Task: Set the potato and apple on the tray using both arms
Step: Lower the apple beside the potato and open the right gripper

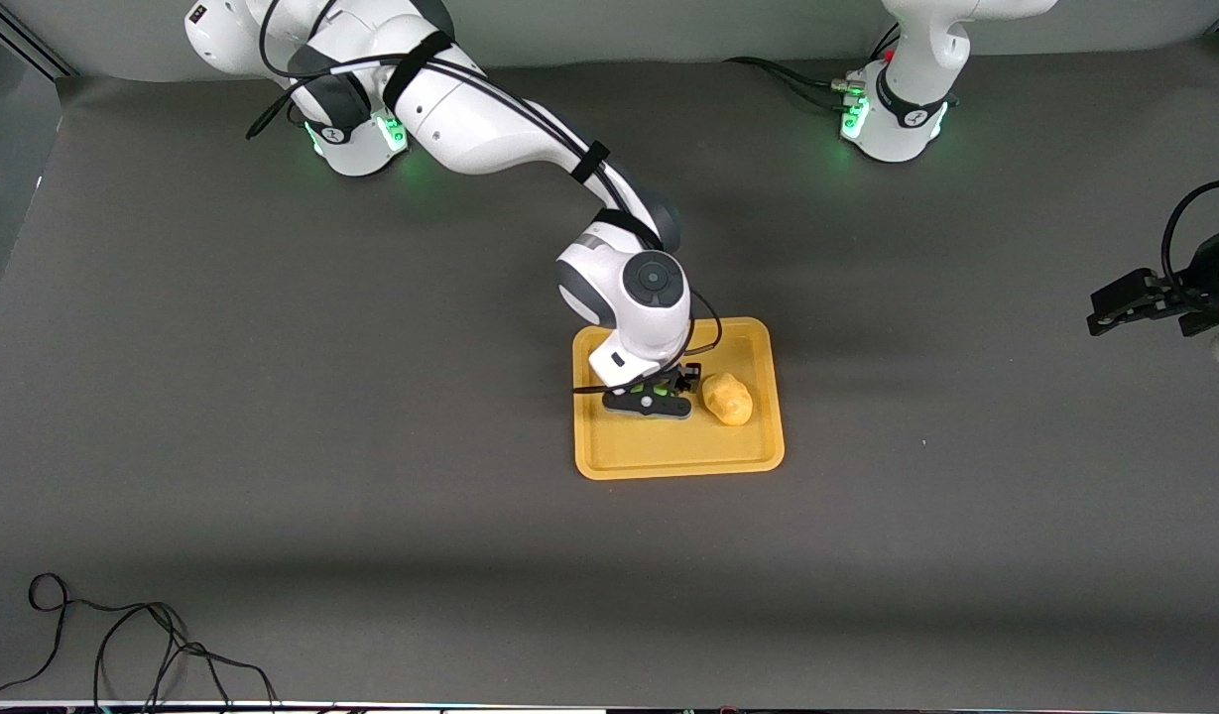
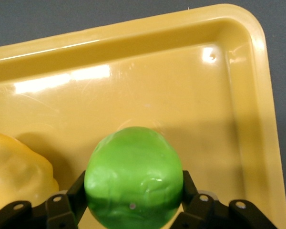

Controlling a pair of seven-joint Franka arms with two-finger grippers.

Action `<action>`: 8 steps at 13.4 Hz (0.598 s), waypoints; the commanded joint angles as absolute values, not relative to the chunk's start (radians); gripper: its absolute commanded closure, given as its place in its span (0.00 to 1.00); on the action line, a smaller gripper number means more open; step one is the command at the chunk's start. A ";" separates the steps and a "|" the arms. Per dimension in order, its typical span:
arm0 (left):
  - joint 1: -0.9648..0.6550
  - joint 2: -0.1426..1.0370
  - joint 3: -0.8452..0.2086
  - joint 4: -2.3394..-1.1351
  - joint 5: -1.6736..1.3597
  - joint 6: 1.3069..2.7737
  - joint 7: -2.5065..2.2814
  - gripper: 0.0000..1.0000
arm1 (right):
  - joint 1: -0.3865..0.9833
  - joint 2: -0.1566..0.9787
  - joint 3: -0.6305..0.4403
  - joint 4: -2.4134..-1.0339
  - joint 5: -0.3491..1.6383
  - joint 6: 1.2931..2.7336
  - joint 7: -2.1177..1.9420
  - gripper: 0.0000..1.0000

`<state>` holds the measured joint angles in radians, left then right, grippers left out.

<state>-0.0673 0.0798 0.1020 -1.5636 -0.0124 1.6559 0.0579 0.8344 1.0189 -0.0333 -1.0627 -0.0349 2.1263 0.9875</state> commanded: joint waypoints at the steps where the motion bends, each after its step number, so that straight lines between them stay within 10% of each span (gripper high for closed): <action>1: -0.069 0.072 0.101 -1.569 -0.011 1.660 0.060 0.02 | 0.842 1.025 -0.041 -1.074 -0.051 2.141 0.999 0.61; 6: -0.074 0.074 0.101 -1.571 -0.011 1.658 0.058 0.02 | 0.841 1.035 -0.041 -1.074 -0.051 2.141 0.997 0.61; 7: -0.074 0.074 0.101 -1.571 -0.011 1.658 0.058 0.02 | 0.841 1.035 -0.041 -1.074 -0.049 2.141 0.999 0.54; 8: -0.074 0.074 0.101 -1.571 -0.011 1.657 0.058 0.02 | 0.841 1.035 -0.041 -1.074 -0.049 2.141 1.003 0.14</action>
